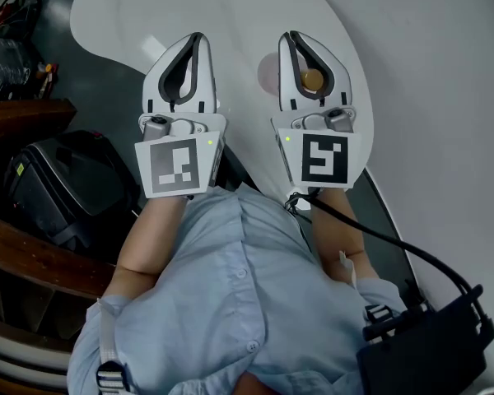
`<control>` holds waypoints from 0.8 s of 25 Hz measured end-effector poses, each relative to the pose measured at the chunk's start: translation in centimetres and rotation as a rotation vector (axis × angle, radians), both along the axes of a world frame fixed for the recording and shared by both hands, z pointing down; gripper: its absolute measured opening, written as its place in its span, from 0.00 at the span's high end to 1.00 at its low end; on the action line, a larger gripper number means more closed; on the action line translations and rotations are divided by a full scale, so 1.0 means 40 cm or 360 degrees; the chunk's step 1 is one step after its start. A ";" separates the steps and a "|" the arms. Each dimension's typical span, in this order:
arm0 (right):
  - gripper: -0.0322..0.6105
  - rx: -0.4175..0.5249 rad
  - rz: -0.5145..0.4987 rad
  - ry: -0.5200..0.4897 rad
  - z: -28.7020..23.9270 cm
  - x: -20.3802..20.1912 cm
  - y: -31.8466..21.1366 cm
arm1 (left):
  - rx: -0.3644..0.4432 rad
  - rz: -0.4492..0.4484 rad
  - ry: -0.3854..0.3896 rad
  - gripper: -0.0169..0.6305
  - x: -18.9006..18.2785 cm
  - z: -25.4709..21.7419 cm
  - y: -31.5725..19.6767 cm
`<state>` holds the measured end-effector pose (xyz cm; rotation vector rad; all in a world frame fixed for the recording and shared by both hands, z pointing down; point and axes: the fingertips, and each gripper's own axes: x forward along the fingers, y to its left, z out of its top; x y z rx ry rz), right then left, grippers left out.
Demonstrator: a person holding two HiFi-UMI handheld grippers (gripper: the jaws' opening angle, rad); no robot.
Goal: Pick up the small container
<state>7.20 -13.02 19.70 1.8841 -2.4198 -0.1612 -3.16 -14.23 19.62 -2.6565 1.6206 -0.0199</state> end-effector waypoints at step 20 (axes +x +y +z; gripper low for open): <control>0.92 0.0035 -0.0024 -0.0008 -0.018 0.005 0.026 | 0.0046 0.0004 -0.0010 0.97 0.019 -0.023 0.038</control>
